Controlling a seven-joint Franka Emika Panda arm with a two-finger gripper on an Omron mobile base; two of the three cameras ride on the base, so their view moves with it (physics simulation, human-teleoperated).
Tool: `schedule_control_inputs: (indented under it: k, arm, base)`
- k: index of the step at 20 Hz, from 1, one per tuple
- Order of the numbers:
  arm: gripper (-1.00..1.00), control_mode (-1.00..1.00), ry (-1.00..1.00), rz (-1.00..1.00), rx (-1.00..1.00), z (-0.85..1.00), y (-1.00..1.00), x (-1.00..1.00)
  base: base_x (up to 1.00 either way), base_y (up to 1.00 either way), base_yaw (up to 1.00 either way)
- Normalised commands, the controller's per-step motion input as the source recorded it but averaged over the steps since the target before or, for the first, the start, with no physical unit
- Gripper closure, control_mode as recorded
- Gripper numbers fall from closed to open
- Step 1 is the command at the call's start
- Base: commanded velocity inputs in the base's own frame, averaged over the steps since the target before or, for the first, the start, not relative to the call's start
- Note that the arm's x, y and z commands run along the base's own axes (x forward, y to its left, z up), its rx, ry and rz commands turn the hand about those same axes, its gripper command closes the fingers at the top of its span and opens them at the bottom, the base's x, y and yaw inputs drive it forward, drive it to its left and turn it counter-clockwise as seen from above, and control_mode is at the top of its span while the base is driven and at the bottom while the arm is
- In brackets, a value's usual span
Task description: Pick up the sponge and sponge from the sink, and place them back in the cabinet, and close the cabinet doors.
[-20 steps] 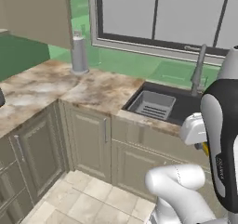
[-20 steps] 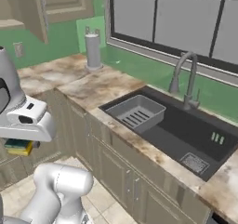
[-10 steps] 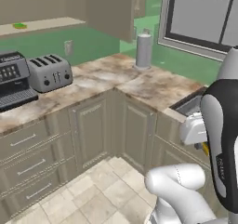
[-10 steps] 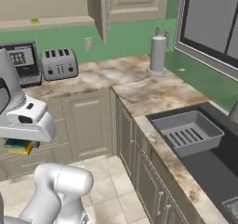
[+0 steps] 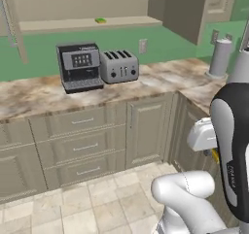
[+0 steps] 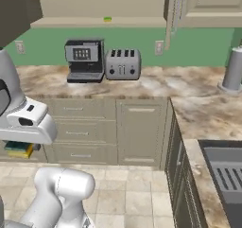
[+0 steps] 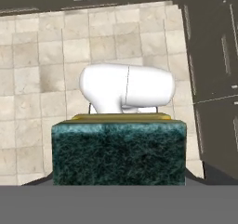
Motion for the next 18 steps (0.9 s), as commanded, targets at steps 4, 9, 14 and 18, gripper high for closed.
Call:
schedule_control_inputs:
  k: [4, 9, 14, 18]
  arm:
    - [1.00, 1.00, 0.00, 0.00, 0.00, 0.00, 0.00, 0.00]
    - [1.00, 1.00, 0.00, 0.00, 0.00, 0.00, 0.00, 0.00]
    - [1.00, 1.00, 0.00, 0.00, 0.00, 0.00, 0.00, 0.00]
    - [1.00, 1.00, 0.00, 0.00, 0.00, 0.00, 0.00, 0.00]
  base:
    - [0.12, 0.00, 0.52]
    - [0.40, -0.20, 0.26]
    - [0.51, -0.33, 0.05]
    - [0.50, -0.26, 0.00]
